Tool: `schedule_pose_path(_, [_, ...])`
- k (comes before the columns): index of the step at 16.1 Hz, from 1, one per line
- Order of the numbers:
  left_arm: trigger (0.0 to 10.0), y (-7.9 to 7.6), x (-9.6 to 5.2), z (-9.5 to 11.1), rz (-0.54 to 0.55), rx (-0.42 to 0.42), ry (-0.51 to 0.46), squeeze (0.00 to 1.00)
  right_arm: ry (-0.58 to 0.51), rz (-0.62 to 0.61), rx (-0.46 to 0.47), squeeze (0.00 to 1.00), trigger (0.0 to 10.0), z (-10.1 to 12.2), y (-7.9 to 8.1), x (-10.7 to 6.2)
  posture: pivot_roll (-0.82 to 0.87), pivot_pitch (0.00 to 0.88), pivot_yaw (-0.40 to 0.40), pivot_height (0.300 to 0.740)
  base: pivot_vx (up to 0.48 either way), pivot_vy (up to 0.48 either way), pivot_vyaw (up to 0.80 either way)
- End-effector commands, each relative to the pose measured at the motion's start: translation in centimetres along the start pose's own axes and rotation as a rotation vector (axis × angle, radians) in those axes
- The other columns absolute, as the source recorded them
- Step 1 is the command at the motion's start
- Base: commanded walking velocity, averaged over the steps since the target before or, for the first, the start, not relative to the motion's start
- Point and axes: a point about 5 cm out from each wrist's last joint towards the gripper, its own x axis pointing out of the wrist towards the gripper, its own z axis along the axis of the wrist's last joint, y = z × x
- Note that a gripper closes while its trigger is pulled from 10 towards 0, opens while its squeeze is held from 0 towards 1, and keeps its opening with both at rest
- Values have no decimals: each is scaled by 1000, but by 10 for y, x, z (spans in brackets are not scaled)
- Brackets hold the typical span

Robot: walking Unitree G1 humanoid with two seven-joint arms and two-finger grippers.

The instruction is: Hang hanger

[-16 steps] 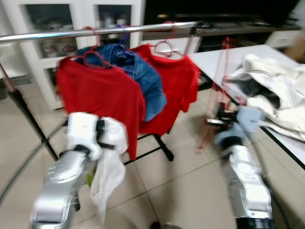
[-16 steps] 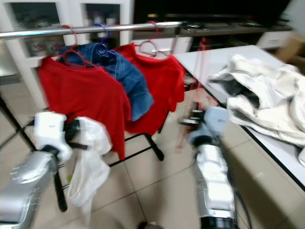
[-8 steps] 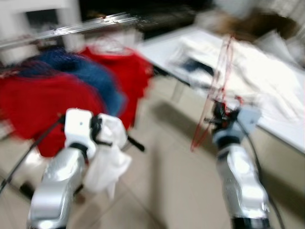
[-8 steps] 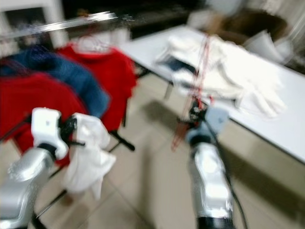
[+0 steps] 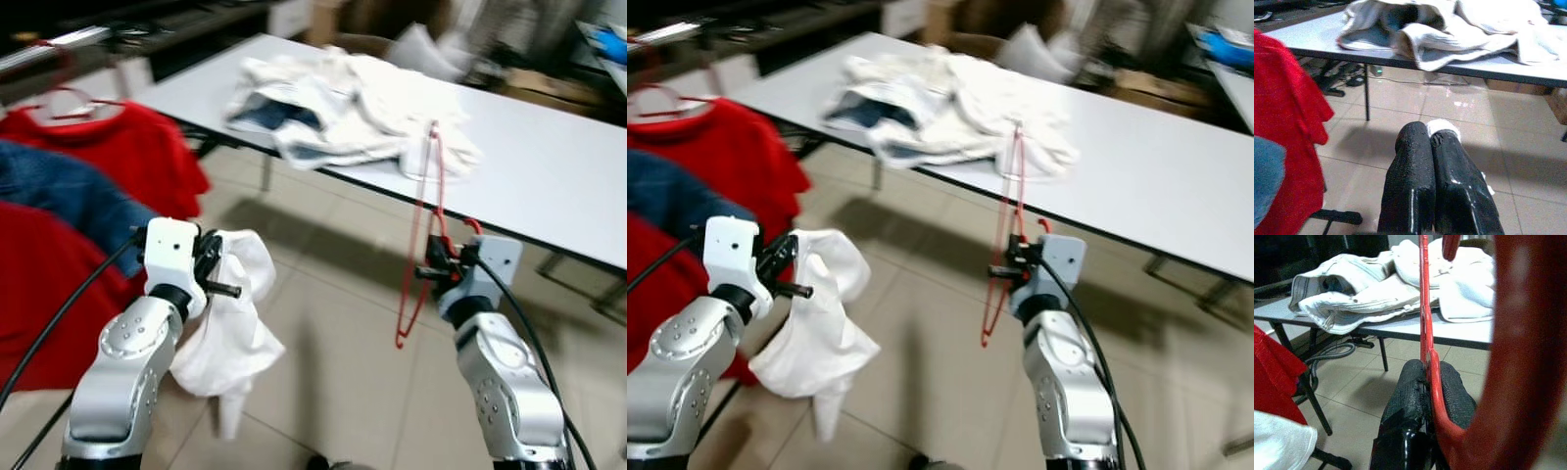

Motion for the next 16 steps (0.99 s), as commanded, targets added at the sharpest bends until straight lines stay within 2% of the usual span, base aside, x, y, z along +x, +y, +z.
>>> schedule_pose_path(1, [10000, -4, 2, 5, -16, 14, -18, 0, 15, -14, 13, 0, 10000, 3, -4, -1, 85, 0, -49, 740, 0, -345, -800])
schedule_pose_path(3, [10000, -4, 2, 4, -20, 17, -16, 0, 40, -10, 19, 0, 10000, 1, -4, -2, 82, 0, -49, 740, 0, -399, -200])
schedule_pose_path(4, [10000, -5, 3, 4, -22, 19, -15, 0, 26, -2, -31, 0, 10000, 2, -4, -2, 82, 0, -49, 740, 0, -416, 0])
schedule_pose_path(5, [10000, -5, 3, 4, -25, 21, -15, 0, 20, 12, -30, 0, 10000, 3, -3, -2, 82, 0, -49, 740, 0, -416, 0])
schedule_pose_path(7, [10000, -7, 3, 4, -37, 29, -13, 0, 8, 6, -27, 0, 10000, 5, -3, -3, 79, 0, -48, 740, 0, -416, 0])
schedule_pose_path(10, [10000, -9, 5, 4, -48, 36, -12, 0, 29, 11, 38, 0, 10000, 4, -3, -4, 71, 0, -44, 740, 0, -416, 0])
schedule_pose_path(16, [10000, -13, 7, 3, -74, 51, -9, 0, 14, -37, 23, 0, 10000, 4, -11, -7, 65, 0, -36, 740, 0, -414, 0])
